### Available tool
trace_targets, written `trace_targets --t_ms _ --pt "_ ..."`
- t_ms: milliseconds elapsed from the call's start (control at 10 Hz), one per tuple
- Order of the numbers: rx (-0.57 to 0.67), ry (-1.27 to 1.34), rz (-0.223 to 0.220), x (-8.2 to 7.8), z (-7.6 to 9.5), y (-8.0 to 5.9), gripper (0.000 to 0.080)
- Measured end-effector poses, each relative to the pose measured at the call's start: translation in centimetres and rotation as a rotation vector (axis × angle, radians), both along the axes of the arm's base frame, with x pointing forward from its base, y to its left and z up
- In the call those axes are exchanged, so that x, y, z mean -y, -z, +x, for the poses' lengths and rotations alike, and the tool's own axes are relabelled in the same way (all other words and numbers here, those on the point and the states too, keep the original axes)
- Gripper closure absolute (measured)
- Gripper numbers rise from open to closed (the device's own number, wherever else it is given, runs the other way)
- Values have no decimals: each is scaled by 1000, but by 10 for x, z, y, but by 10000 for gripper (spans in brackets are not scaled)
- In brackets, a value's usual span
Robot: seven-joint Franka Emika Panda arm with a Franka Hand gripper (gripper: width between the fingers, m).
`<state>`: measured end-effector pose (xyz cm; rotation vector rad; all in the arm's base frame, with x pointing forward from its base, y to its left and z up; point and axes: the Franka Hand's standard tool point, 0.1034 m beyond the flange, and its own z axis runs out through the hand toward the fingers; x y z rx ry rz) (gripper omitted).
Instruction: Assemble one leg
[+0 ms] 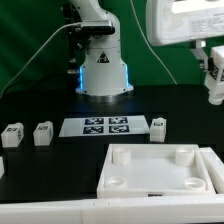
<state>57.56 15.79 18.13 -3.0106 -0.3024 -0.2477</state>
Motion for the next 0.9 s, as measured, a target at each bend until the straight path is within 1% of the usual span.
trace_targets --t_ms 100,500,600,700,800,900 --pt "13 0 4 -2 10 -3 508" --pt "7 0 3 -2 7 -1 508" --pt "31 -19 7 1 11 3 508" --pt "128 -58 19 16 25 28 508" --pt "136 -56 22 24 40 51 508" --pt "162 -54 25 25 51 47 508"
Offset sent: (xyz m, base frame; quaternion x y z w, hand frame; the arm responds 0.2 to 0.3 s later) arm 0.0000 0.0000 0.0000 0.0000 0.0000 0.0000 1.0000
